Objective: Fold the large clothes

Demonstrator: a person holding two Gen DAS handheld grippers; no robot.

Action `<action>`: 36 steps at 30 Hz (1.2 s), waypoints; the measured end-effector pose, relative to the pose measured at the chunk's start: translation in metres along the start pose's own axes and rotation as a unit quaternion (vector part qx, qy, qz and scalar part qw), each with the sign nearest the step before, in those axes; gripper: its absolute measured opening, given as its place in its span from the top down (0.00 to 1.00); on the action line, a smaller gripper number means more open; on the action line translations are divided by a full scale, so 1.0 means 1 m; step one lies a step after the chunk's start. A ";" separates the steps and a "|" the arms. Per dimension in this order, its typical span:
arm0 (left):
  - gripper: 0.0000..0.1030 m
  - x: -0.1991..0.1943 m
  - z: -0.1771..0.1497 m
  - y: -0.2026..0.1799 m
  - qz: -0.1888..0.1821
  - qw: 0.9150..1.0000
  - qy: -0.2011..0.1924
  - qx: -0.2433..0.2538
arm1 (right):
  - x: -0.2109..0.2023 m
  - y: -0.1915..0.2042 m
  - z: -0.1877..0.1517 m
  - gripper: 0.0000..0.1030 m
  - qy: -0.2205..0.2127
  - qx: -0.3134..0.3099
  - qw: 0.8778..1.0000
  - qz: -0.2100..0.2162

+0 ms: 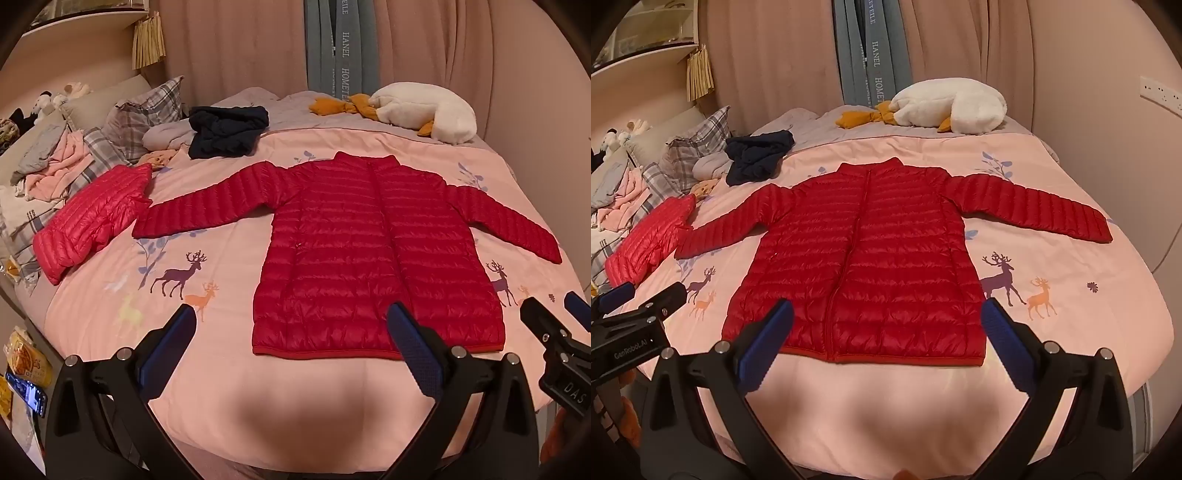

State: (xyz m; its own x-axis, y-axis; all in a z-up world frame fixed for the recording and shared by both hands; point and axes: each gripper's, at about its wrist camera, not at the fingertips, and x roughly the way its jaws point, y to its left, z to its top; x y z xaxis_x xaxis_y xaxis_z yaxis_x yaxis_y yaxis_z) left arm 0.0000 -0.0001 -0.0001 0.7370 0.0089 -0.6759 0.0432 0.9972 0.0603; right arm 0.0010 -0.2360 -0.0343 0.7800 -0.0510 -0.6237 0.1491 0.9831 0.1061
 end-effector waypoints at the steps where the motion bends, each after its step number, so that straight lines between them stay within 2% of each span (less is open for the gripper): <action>1: 0.01 0.000 0.000 0.000 0.003 1.000 -0.001 0.001 | 0.001 0.000 0.000 0.02 0.004 -0.001 1.000 0.000; 18: 0.01 0.001 0.000 -0.016 -0.006 1.000 0.003 0.015 | 0.007 0.004 -0.007 0.02 0.007 -0.003 1.000 -0.004; 36: 0.01 0.008 -0.005 -0.014 -0.012 1.000 0.010 0.019 | 0.011 0.000 -0.008 0.02 0.010 0.000 1.000 0.000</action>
State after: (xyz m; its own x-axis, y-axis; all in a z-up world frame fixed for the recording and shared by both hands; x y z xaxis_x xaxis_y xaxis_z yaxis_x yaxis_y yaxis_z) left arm 0.0021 -0.0139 -0.0096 0.7218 -0.0125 -0.6920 0.0856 0.9938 0.0713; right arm 0.0049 -0.2355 -0.0474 0.7674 -0.0469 -0.6395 0.1488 0.9831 0.1064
